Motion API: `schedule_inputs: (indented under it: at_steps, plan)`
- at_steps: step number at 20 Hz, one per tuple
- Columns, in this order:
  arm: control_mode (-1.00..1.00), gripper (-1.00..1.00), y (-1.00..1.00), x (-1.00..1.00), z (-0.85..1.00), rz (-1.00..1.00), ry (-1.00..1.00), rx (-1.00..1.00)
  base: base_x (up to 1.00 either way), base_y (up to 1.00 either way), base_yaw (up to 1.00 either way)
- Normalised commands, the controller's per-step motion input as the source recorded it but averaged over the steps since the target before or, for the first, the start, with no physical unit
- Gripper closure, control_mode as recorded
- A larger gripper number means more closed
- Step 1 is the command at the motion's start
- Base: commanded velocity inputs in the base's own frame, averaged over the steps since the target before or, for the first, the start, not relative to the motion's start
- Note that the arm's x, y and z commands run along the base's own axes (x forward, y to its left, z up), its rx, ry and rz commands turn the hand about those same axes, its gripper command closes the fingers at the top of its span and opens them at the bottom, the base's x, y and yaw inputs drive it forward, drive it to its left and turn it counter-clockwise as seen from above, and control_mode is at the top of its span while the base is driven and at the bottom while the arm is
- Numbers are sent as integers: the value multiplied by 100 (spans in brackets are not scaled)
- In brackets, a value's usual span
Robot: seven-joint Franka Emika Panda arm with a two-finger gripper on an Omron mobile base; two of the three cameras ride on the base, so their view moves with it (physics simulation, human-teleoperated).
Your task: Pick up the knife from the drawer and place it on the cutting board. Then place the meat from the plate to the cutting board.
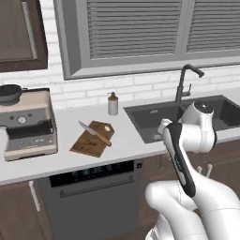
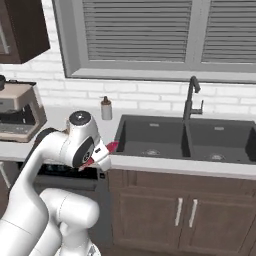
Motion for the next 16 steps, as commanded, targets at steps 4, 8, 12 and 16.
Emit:
schedule_inputs:
  at_steps: [4,8,12,16]
  plan:
    - [100,100,0,0,0,0,0,0,59,100,11]
    - [100,100,0,0,0,0,0,0,59,100,9]
    - [-100,100,17,12,-11,1,3,-3,38,69,3]
    - [-100,100,24,30,-38,1,9,-9,0,0,0]
